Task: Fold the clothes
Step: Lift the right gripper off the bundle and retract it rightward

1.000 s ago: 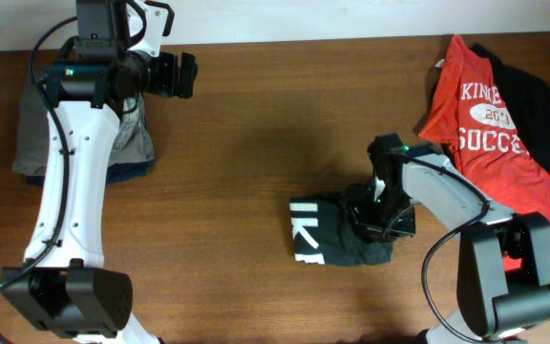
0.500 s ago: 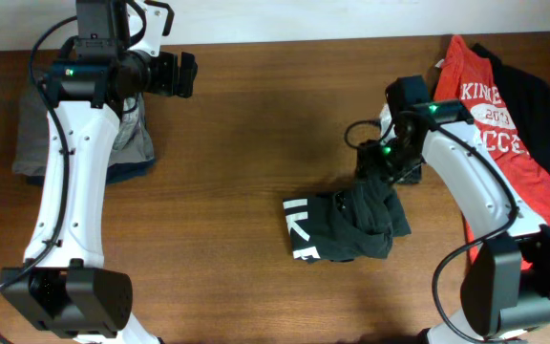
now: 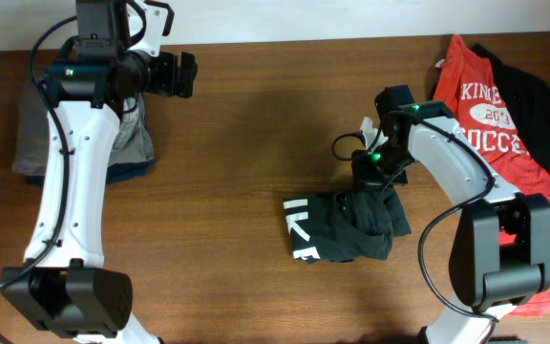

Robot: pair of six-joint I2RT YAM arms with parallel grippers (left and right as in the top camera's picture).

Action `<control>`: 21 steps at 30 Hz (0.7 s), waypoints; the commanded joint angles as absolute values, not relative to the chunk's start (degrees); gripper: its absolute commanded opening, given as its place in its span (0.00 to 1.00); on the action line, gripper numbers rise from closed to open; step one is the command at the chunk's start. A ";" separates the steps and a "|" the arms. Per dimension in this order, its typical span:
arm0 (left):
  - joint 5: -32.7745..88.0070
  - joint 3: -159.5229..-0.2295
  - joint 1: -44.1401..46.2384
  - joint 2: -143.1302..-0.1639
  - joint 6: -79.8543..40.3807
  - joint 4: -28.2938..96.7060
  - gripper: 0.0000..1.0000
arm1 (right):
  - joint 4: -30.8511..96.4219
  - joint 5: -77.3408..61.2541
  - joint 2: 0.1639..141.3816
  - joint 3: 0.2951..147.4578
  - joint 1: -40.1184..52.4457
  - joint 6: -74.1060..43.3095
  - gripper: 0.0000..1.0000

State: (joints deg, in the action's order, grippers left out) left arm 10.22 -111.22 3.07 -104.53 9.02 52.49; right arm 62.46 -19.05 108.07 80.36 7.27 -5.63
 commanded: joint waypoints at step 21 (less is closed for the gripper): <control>10.02 -111.42 2.94 -105.06 9.96 52.36 0.99 | 62.92 -16.25 109.71 87.57 -2.79 0.27 0.86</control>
